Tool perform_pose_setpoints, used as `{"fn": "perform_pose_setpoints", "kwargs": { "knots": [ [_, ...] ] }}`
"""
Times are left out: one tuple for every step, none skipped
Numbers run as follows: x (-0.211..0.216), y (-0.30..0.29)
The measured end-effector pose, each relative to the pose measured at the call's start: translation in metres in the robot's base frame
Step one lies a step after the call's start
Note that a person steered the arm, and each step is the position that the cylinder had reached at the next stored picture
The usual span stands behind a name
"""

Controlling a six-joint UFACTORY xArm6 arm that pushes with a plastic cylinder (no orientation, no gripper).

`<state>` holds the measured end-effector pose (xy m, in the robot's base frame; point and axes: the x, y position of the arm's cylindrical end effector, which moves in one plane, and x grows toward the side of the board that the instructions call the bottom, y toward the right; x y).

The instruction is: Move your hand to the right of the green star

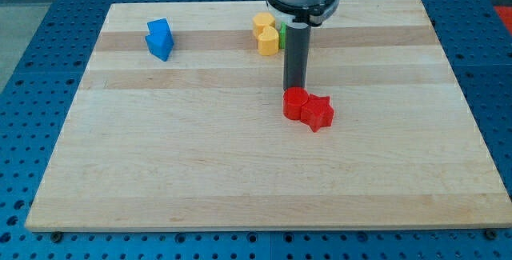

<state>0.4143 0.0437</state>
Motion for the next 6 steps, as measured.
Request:
{"fn": "perform_pose_setpoints", "kwargs": {
  "knots": [
    [-0.005,0.001],
    [-0.019,0.009],
    [-0.034,0.030],
    [-0.057,0.054],
    [-0.089,0.072],
    [-0.124,0.076]
  ]
}}
